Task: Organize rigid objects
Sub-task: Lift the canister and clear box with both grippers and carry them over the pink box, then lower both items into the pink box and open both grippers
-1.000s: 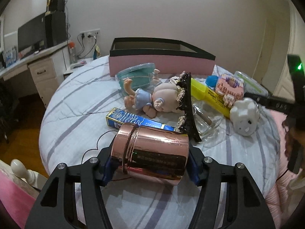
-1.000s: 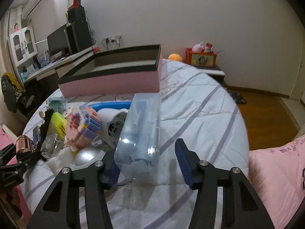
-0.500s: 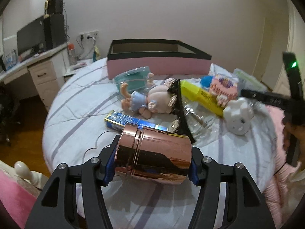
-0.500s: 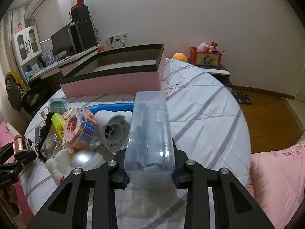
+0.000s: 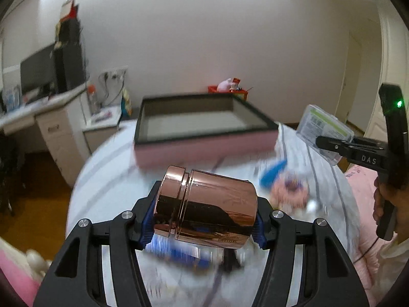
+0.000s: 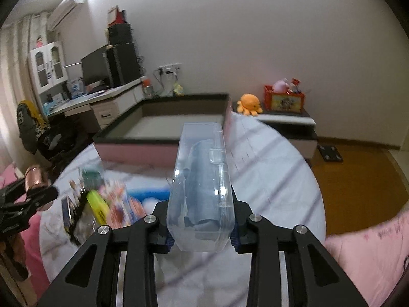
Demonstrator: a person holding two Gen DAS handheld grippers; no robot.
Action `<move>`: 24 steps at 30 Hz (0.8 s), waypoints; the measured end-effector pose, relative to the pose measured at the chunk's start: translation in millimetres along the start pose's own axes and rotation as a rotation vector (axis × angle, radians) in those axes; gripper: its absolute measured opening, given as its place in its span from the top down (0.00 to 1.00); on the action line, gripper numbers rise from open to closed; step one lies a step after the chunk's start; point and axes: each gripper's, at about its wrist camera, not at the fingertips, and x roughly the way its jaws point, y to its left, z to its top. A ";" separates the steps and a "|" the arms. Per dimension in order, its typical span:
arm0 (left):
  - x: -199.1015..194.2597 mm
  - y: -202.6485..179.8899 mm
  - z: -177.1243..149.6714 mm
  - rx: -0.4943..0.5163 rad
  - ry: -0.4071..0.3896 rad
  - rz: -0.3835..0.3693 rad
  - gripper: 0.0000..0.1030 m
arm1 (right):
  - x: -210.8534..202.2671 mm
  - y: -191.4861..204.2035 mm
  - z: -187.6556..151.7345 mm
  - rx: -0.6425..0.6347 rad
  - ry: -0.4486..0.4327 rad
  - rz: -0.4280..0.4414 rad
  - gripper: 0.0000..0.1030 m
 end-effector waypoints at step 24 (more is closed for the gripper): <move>257.9 37.7 123.5 -0.003 0.443 0.099 0.41 | 215.4 38.2 105.2 -0.102 0.367 0.083 0.68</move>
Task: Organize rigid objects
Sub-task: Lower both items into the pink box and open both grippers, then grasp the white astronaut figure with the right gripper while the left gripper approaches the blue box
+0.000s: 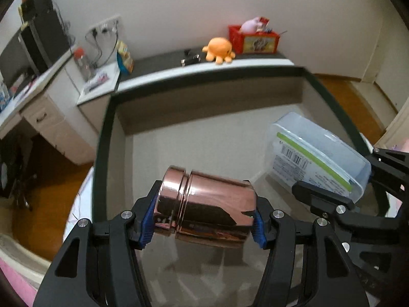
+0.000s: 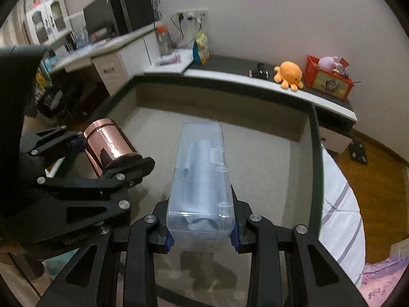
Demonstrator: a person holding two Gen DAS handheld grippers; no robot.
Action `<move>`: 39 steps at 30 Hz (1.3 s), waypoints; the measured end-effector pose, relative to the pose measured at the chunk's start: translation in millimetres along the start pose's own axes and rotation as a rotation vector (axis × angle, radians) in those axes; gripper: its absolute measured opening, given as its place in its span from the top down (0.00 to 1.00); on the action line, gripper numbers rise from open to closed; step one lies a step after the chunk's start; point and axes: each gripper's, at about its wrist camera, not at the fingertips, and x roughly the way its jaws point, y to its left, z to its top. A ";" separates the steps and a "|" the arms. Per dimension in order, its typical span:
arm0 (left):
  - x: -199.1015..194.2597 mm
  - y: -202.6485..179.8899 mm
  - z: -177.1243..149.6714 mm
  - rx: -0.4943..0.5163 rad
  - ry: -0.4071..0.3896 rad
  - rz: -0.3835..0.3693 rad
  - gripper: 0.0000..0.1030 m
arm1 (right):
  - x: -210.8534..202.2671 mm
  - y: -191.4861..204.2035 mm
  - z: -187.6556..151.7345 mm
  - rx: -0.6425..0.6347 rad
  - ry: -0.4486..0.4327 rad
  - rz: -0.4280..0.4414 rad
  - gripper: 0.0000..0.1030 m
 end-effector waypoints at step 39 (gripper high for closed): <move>-283.1 -10.4 -293.3 -0.182 -0.716 0.117 0.00 | -242.0 82.4 -234.1 0.018 -0.621 -0.225 0.00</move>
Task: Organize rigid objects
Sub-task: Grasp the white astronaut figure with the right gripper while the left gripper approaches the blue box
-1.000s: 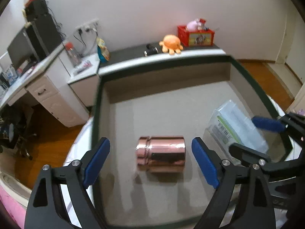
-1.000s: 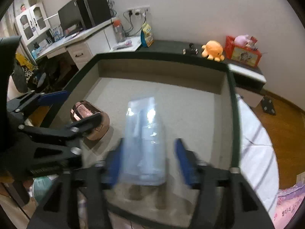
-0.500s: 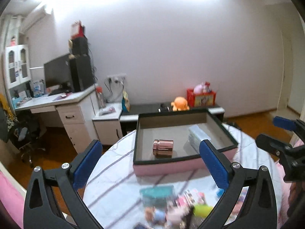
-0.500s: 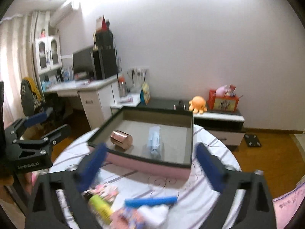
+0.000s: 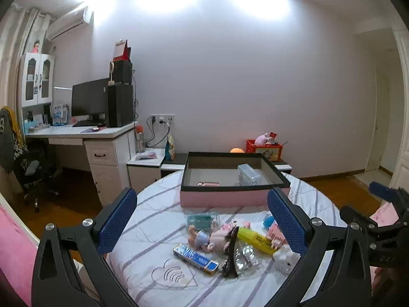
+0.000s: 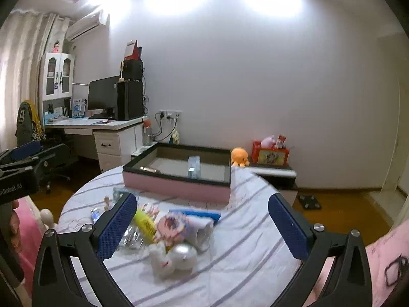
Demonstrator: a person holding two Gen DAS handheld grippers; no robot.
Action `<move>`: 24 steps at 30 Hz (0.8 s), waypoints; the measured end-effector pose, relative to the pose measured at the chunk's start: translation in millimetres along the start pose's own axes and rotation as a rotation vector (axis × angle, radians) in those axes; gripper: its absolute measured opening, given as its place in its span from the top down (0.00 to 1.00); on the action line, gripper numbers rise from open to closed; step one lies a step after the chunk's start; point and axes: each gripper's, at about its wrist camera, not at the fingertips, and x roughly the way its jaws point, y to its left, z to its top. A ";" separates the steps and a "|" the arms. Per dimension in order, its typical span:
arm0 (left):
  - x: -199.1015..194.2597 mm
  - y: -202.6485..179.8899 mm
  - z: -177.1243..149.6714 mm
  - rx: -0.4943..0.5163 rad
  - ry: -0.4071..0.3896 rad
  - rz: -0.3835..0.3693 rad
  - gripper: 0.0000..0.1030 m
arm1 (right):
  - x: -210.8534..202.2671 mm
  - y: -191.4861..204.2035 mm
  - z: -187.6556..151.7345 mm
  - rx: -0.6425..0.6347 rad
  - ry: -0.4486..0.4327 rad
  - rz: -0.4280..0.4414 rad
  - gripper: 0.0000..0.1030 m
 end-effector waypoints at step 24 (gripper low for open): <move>66.6 16.7 -69.8 0.092 0.303 0.039 0.00 | 101.4 14.2 -74.9 0.029 0.367 0.123 0.00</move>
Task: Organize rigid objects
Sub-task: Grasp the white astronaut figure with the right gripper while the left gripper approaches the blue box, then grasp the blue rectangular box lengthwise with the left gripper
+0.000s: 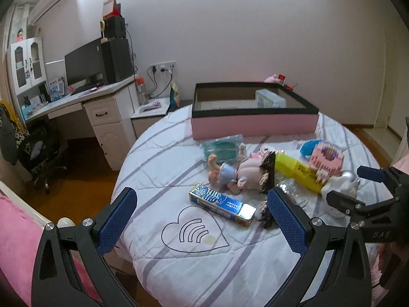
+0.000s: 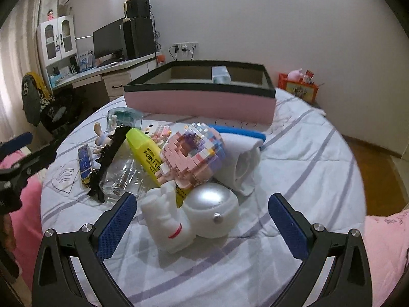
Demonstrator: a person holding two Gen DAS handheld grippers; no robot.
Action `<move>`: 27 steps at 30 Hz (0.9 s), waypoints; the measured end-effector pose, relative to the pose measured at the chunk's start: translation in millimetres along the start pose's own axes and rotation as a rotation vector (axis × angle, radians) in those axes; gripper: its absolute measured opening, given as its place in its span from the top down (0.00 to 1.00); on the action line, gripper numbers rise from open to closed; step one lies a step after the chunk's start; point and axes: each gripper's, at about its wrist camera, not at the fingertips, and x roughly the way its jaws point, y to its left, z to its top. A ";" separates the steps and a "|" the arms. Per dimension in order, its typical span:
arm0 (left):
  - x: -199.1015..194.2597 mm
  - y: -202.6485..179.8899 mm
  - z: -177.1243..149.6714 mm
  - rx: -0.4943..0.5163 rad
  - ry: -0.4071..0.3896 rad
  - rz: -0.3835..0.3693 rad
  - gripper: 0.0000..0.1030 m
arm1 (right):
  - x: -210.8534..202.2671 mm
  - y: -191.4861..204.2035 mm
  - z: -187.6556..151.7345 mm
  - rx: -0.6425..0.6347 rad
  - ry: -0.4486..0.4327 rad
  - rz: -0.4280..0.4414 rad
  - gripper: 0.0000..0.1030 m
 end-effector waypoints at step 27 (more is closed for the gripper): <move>53.8 20.9 -12.4 -0.062 0.221 0.054 0.00 | -1.8 -30.9 -5.1 0.073 0.026 -0.001 0.29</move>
